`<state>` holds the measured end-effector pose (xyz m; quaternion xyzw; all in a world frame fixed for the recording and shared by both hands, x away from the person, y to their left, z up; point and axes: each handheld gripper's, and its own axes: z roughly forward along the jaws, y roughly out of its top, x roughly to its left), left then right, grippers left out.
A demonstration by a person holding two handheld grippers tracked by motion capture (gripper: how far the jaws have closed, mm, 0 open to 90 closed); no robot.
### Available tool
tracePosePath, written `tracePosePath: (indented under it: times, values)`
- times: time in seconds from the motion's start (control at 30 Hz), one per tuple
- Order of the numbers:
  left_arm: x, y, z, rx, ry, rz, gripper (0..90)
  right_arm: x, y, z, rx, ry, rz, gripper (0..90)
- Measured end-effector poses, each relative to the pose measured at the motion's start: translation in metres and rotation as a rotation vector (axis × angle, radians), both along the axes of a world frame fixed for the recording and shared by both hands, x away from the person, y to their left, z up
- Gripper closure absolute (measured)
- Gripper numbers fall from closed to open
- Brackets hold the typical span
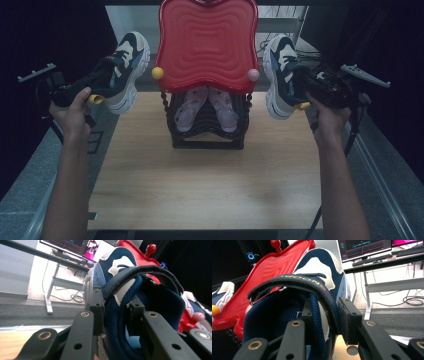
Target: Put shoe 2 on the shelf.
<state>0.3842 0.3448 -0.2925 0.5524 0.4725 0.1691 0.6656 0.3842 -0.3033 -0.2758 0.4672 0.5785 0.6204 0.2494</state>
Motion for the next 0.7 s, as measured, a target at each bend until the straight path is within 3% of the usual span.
tracePosePath:
  times: [0.43,0.7]
  values:
    - [0.006,-0.016,0.028,-0.007,-0.014,-0.009,72.6,0.003,0.006,0.022,0.003,-0.021,0.006,68.9]
    - [0.012,-0.025,0.038,-0.013,-0.013,-0.023,72.5,0.003,0.015,0.039,-0.005,-0.038,0.017,68.9]
